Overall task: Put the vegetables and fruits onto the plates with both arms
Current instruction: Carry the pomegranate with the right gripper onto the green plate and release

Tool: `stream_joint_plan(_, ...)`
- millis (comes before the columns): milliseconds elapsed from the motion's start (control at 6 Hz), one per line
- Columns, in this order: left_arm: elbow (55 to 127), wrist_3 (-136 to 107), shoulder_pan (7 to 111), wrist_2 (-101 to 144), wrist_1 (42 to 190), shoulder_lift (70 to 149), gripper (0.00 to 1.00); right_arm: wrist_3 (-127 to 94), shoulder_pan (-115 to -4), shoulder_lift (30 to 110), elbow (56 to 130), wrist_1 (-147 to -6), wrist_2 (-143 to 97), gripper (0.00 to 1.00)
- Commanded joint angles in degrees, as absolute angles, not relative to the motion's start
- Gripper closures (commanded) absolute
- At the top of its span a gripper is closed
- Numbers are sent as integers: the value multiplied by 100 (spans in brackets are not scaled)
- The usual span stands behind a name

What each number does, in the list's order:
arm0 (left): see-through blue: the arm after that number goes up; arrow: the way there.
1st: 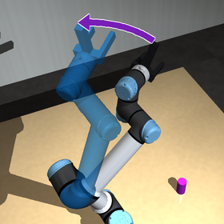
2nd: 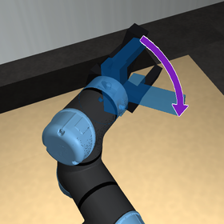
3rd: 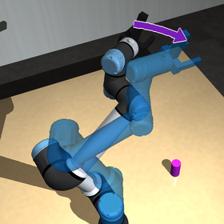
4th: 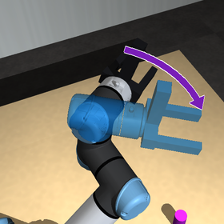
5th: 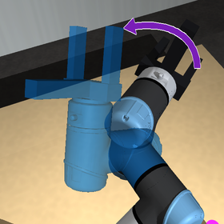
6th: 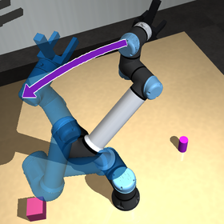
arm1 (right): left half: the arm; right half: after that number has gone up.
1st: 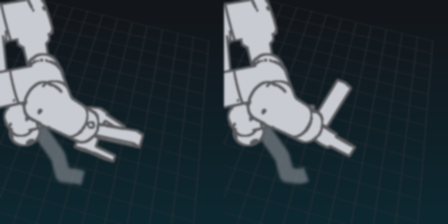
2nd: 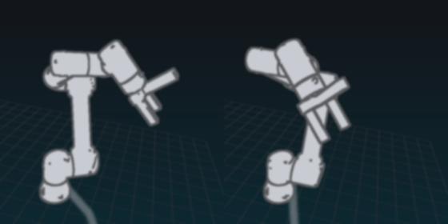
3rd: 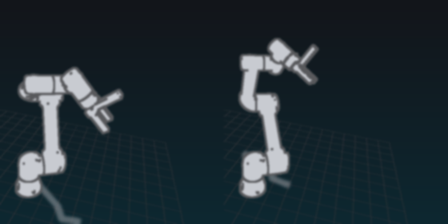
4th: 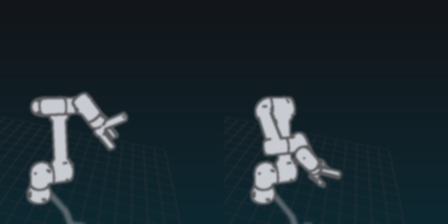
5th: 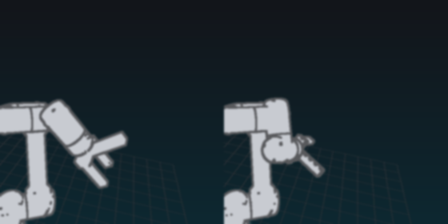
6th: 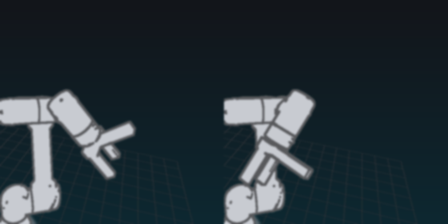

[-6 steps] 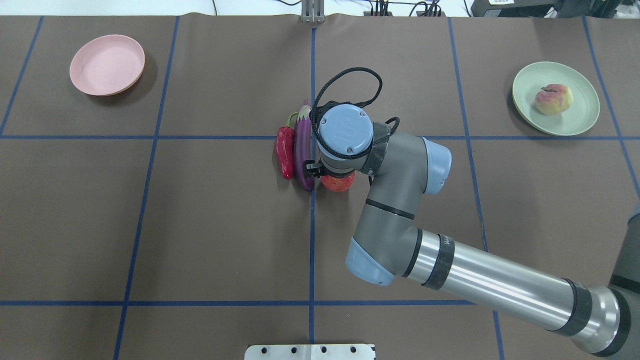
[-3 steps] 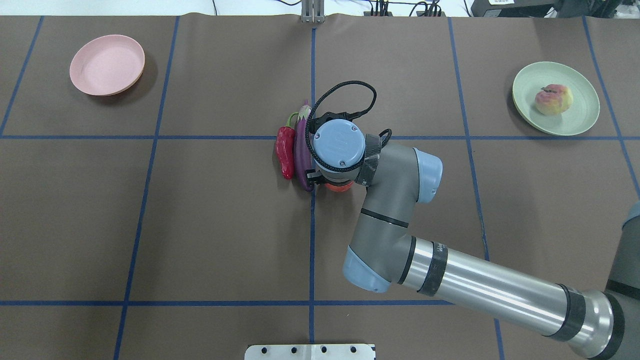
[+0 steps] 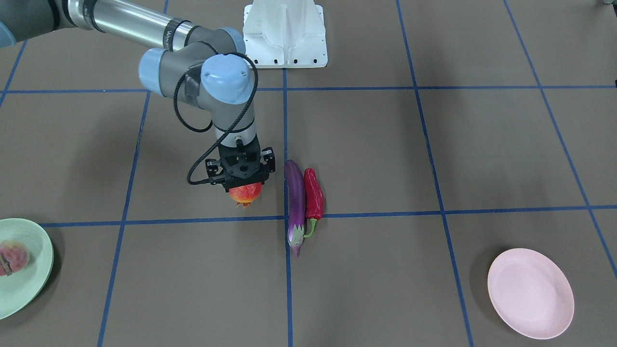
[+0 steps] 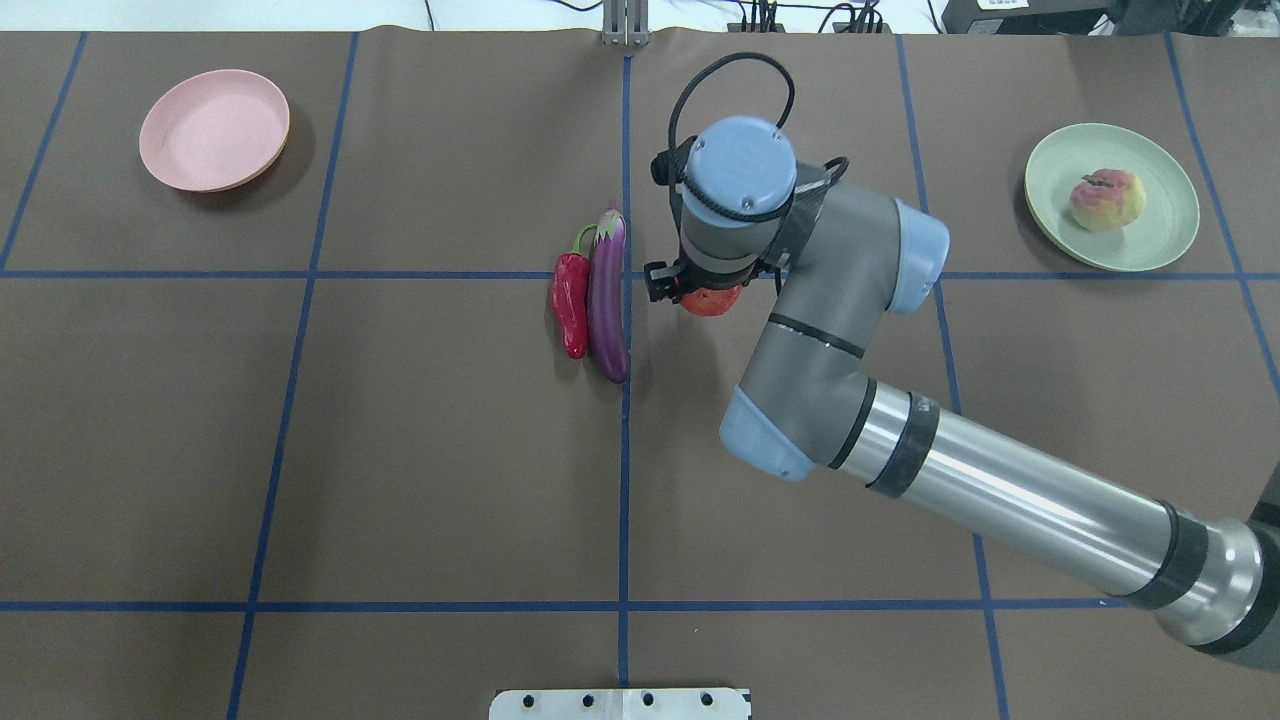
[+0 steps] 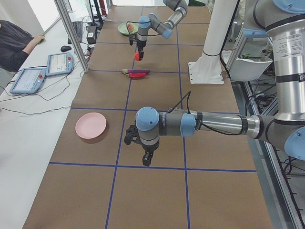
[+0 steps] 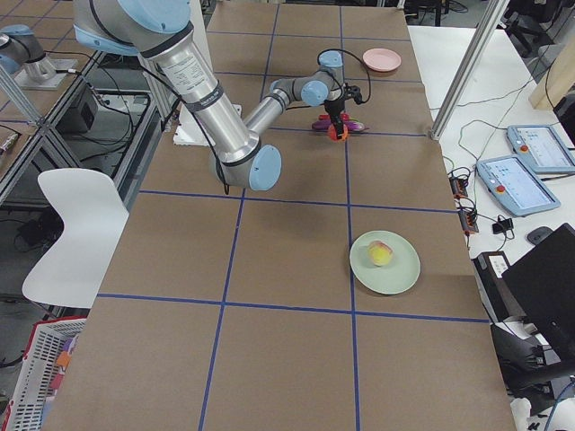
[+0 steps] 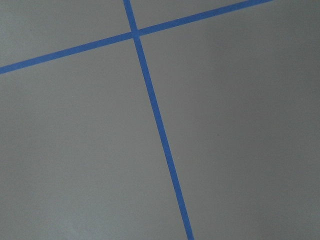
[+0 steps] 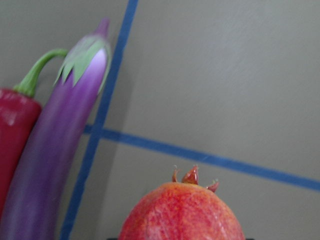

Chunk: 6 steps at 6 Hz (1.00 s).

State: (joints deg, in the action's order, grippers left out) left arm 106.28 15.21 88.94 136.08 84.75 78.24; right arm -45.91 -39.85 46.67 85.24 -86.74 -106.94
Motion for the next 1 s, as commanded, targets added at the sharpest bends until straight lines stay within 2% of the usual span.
stream_joint_plan(0,10617,1521,8895,13606,8473,7822,0,-2805,-5276,5304,8456,-8352,-11720,100)
stream_joint_plan(333,10626,1521,8895,13605,8481,7822,0,-372,-6708,5886,7407,-7739,-13046,100)
stream_joint_plan(500,10635,1521,8895,13605,8481,7831,0,484,-7115,5923,6678,-7334,-13382,100)
stream_joint_plan(833,10635,1529,8895,13605,8481,7831,0,923,-7469,5740,5752,-7033,-13465,100)
